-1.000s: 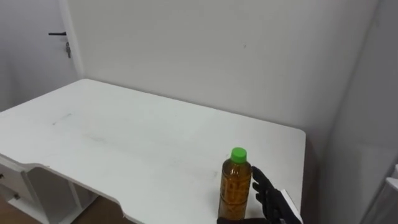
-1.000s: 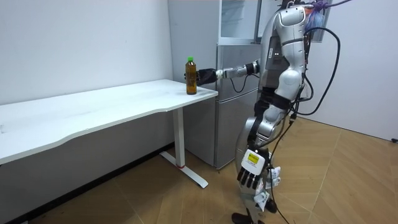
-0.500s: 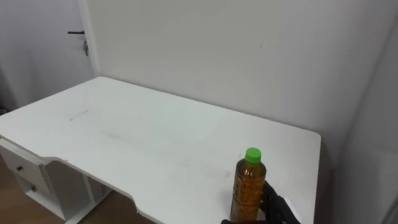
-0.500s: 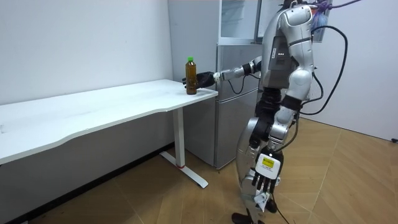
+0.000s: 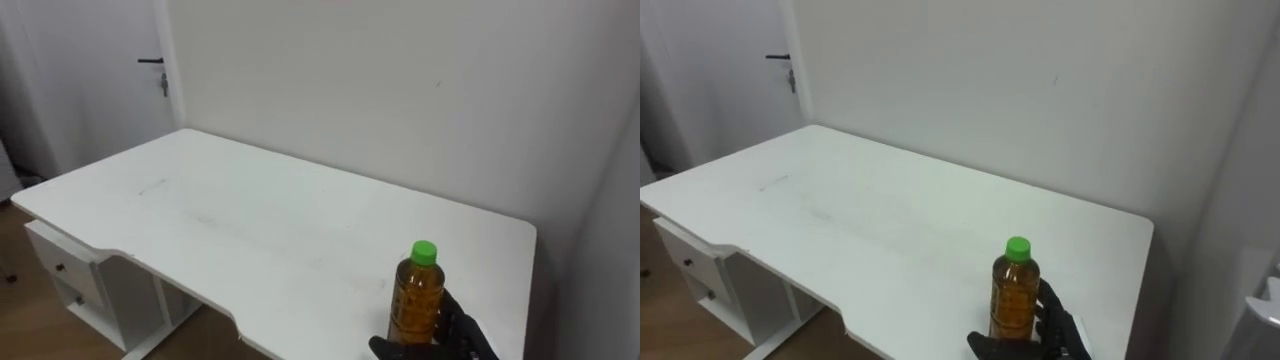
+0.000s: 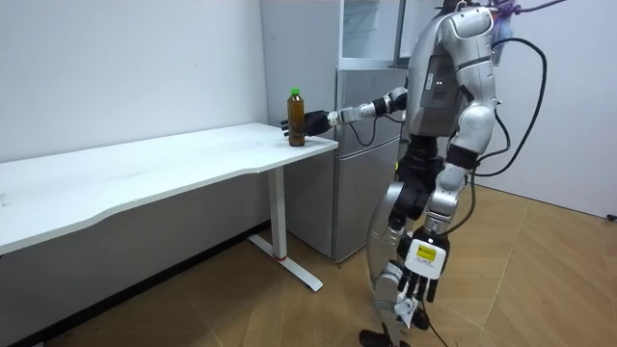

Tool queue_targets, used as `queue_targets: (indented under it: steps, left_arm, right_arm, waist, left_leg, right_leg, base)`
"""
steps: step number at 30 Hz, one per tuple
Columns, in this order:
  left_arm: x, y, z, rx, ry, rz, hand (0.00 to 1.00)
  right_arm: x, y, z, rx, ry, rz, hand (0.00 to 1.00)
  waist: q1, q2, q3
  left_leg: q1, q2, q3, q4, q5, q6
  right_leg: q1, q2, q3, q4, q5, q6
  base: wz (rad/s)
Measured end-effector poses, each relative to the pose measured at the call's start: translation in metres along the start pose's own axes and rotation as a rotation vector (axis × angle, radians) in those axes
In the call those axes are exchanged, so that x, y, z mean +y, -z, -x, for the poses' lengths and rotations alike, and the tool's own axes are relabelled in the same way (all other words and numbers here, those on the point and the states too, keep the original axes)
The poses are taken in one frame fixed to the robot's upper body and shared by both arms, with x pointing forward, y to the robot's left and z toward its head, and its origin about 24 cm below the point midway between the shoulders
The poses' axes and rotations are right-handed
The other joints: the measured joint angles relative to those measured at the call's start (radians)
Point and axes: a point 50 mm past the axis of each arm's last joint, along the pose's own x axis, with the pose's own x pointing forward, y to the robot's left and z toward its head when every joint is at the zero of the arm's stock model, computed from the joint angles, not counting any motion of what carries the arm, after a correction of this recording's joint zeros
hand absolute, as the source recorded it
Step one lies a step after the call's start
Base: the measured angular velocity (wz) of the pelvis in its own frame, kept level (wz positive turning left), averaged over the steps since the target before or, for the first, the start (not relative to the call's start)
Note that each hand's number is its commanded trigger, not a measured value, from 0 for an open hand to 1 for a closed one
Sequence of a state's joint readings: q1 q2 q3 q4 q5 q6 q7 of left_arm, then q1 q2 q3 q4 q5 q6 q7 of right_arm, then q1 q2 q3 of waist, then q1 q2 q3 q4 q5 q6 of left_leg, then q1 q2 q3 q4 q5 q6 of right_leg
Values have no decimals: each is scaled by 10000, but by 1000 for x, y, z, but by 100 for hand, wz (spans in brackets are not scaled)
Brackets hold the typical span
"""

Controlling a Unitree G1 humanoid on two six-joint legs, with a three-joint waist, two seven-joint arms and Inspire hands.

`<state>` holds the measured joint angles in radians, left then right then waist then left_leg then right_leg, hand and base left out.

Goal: Put the bottle in the upper fridge

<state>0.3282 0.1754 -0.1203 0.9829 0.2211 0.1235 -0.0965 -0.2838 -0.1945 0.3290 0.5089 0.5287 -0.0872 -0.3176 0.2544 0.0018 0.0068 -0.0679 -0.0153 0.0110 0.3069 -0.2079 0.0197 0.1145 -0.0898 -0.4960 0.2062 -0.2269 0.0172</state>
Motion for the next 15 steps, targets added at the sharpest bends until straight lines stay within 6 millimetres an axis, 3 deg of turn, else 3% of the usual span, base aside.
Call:
queue_targets:
  steps: [5, 8, 15]
  left_arm:
    - [1, -4, 1, -275, -42, 440, 0]
    - [0, -5, 1, -356, 4, 793, 0]
    - [0, -4, 1, -442, 22, 1068, 0]
  right_arm:
    - [0, -11, -5, -138, 398, -646, 0]
    - [-1, -13, -8, -208, 521, -637, 0]
    - [-9, -18, -12, -307, 996, -715, 0]
  waist:
    - [6, 2, -4]
    - [0, 11, 64]
    - [26, 6, 85]
  left_leg:
    - [-138, 11, -48, 49, 21, -12]
    - [-153, 18, -75, 83, 25, -3]
    - [-487, 4, -153, 224, 32, 37]
  right_leg:
    - [-122, -31, -13, 56, 6, -12]
    - [-129, -82, -92, 151, 0, -2]
    - [-261, -118, -274, 182, -8, 14]
  base:
    - [3]
    - [6]
    - [11]
